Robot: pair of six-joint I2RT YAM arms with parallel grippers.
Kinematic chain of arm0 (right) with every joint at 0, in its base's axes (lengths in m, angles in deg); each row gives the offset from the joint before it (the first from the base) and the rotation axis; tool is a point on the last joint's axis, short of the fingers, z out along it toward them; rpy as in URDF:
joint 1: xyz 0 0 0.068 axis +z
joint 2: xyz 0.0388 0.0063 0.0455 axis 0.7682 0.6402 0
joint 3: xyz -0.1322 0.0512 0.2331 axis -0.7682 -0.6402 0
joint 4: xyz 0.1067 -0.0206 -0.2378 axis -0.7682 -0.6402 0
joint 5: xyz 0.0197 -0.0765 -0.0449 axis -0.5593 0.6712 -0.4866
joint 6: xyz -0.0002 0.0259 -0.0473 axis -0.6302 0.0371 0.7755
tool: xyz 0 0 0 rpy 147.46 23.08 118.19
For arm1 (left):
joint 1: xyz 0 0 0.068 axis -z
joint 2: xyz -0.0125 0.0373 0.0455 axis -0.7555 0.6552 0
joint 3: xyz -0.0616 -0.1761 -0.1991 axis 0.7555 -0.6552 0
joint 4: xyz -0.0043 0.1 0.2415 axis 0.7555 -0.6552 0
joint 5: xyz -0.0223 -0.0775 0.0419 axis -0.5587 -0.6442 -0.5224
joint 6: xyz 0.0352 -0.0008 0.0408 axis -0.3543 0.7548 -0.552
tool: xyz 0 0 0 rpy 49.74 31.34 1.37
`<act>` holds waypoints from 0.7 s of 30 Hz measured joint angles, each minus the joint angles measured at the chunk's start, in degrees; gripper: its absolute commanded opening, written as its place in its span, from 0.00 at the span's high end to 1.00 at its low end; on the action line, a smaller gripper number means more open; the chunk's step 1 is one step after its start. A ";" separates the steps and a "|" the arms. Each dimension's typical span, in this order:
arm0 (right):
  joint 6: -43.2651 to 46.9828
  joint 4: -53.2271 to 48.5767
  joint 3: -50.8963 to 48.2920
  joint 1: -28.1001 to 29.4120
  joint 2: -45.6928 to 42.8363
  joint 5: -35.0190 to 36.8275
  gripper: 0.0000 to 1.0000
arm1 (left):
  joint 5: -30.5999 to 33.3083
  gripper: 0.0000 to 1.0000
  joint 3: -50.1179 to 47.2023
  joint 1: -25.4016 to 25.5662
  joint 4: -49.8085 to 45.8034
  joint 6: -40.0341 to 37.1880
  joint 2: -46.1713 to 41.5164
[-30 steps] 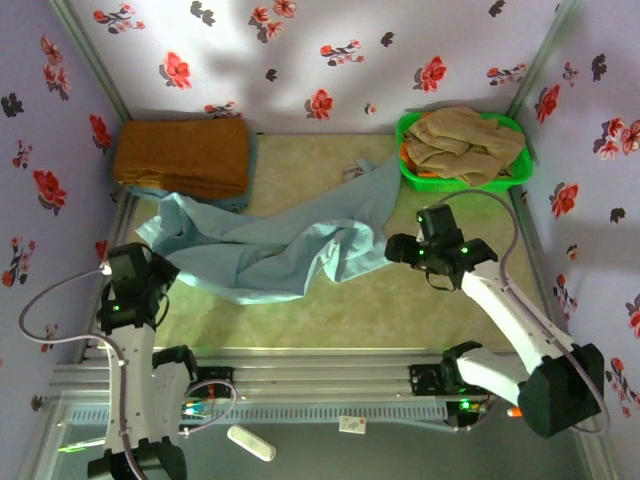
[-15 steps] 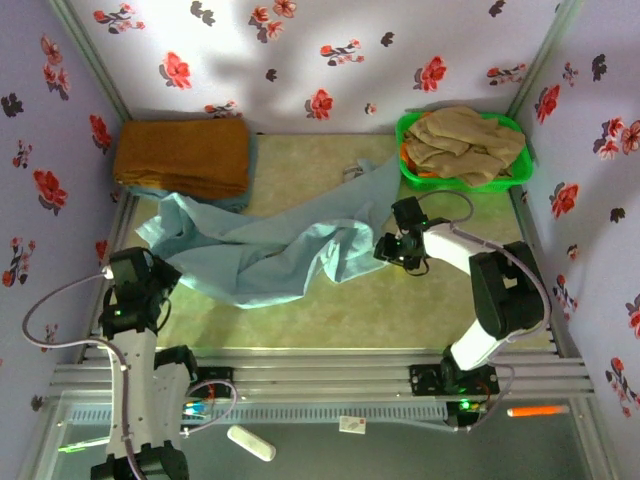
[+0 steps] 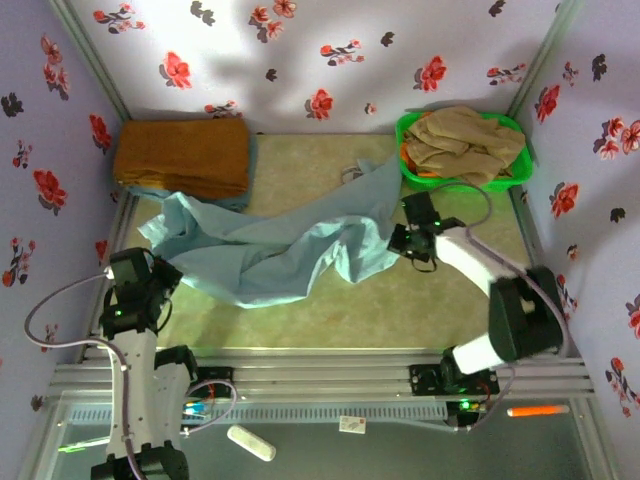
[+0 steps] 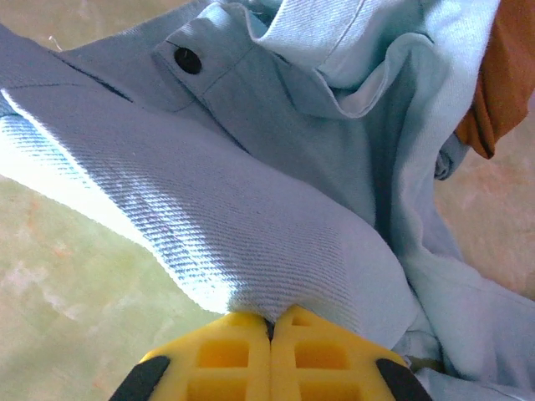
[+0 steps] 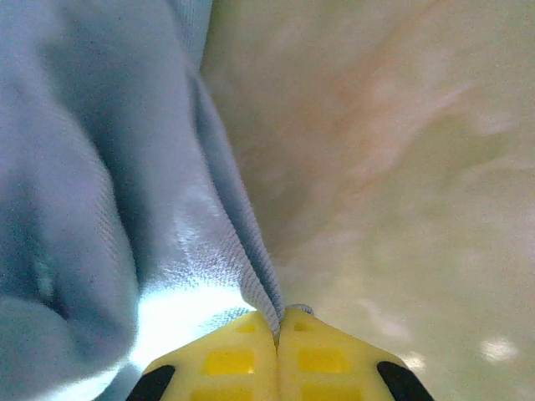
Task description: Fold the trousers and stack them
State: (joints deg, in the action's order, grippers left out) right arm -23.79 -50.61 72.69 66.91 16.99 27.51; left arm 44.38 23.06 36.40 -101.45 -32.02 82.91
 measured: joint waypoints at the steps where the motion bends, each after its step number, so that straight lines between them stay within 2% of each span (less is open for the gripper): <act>1: -0.44 -1.66 -0.02 -1.95 -4.50 1.60 1.00 | -0.22 1.00 -0.09 0.00 0.02 0.24 -0.39; 6: -2.05 -9.35 -0.04 -14.67 -25.16 9.09 1.00 | -0.81 1.00 -0.72 0.02 0.17 1.16 -2.27; 7: -2.36 -11.15 -0.04 -16.96 -28.17 10.08 0.92 | -0.90 1.00 -0.79 0.13 0.15 1.31 -2.51; 9: -3.23 -14.82 -0.07 -20.52 -32.63 11.96 0.85 | -1.05 1.00 -1.01 0.42 0.11 1.79 -3.06; 11: -4.07 -18.08 -0.07 -23.45 -35.54 14.25 0.50 | -1.33 1.00 -1.46 0.50 -0.28 2.34 -4.20; 12: -3.76 -19.45 -0.07 -24.85 -36.72 15.52 0.37 | -1.42 0.97 -1.64 0.50 -0.85 2.47 -5.11; 14: -3.58 -21.79 0.20 -26.62 -37.99 17.33 0.38 | -1.60 0.48 -1.66 0.50 -2.25 2.51 -6.93; 15: -3.32 -22.95 0.63 -26.97 -38.14 17.62 0.38 | -1.95 0.28 -1.57 0.50 -2.95 2.73 -7.87; 16: -3.17 -23.45 1.09 -27.12 -38.05 17.11 0.38 | -2.29 0.17 -1.36 0.50 -3.58 2.75 -8.46; 17: -3.15 -23.47 1.40 -27.12 -37.92 15.93 0.38 | -2.51 0.13 -1.03 0.50 -4.22 2.75 -8.76; 21: -3.52 -21.55 1.22 -24.24 -36.11 7.87 0.38 | -3.82 0.11 1.90 0.50 -7.32 3.02 -10.21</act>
State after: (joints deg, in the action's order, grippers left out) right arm -27.31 -72.16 73.92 42.67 -19.12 35.38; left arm 40.56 24.96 36.90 -108.77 -29.00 72.71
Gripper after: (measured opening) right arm 0.621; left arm 0.879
